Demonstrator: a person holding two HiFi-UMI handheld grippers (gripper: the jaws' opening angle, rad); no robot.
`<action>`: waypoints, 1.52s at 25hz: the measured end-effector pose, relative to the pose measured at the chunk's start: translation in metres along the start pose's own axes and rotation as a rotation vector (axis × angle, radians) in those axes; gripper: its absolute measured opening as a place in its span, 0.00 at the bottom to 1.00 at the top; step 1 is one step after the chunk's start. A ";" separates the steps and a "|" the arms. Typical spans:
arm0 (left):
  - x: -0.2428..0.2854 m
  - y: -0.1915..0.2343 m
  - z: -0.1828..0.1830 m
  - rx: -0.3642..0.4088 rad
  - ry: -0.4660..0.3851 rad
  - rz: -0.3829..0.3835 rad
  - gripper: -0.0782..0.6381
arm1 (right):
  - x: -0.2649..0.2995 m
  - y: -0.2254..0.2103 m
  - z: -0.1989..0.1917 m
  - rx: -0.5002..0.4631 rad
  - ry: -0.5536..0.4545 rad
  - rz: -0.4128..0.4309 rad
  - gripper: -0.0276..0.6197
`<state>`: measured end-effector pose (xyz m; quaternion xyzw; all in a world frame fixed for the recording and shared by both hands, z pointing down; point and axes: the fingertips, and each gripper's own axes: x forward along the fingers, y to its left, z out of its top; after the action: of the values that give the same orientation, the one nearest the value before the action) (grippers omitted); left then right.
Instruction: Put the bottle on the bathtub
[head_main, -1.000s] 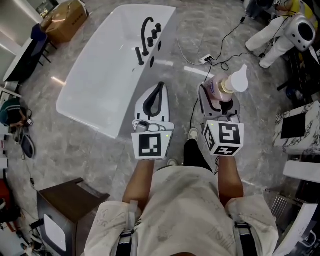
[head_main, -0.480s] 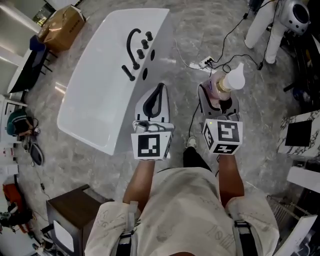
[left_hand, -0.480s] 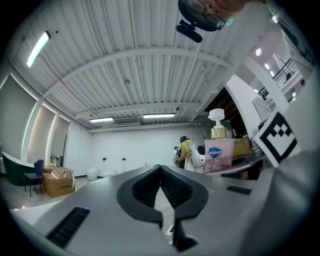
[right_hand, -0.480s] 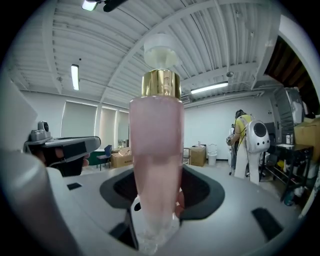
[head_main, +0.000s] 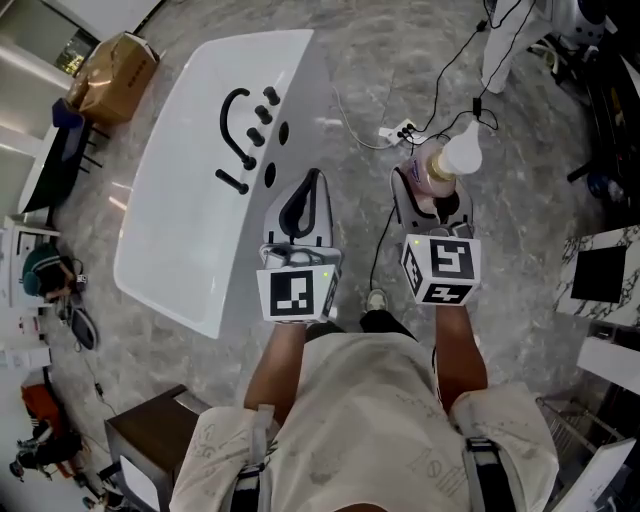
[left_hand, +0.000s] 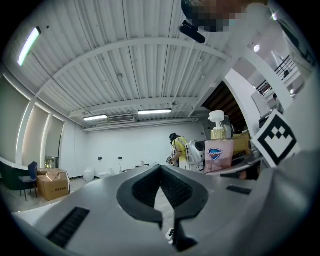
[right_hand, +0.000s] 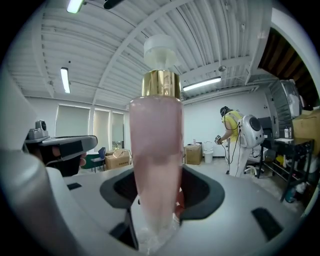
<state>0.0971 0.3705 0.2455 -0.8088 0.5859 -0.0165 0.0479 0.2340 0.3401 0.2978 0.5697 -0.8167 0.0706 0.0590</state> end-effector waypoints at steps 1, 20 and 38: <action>0.006 -0.001 0.000 0.005 0.008 0.001 0.11 | 0.004 -0.005 0.001 0.005 0.002 -0.001 0.37; 0.144 0.099 -0.035 -0.066 -0.041 0.022 0.11 | 0.173 -0.008 0.015 -0.065 0.035 0.028 0.37; 0.253 0.305 -0.066 -0.116 -0.041 0.121 0.11 | 0.375 0.058 0.054 -0.128 0.050 0.055 0.37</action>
<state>-0.1176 0.0324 0.2738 -0.7736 0.6325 0.0368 0.0137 0.0499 0.0036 0.3080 0.5403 -0.8330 0.0342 0.1138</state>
